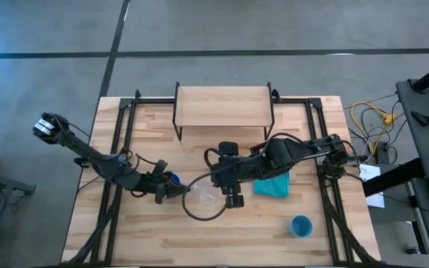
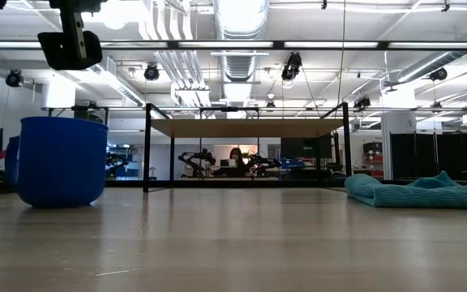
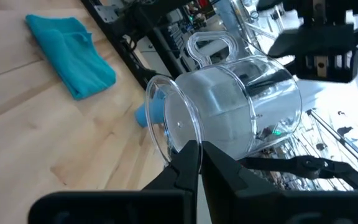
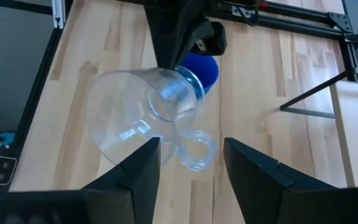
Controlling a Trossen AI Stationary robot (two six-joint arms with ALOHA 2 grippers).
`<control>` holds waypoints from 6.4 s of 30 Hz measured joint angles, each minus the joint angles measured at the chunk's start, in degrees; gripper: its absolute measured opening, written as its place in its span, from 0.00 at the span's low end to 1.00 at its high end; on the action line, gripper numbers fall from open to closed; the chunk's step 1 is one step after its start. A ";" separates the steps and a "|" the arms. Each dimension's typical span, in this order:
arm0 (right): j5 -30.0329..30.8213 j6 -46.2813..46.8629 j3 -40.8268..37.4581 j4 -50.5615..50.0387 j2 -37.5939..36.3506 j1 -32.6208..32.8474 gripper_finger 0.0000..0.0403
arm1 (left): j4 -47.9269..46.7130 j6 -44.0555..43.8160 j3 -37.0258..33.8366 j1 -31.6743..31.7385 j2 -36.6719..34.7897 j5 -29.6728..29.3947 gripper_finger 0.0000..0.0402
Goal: Stack small to large cups/mugs on shelf
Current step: Put the transparent mug on the shelf
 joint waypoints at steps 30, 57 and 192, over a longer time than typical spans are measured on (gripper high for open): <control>-0.02 -2.91 -2.40 4.57 0.42 0.08 0.42 | 4.16 3.36 0.40 1.11 -0.04 1.79 0.00; 0.00 -3.27 -4.31 9.90 0.46 -0.16 0.22 | 4.24 4.38 0.16 1.48 0.32 3.04 0.00; -30.00 -22.17 -4.32 23.96 9.84 -46.15 0.02 | -26.58 65.80 16.38 65.71 11.06 31.52 0.31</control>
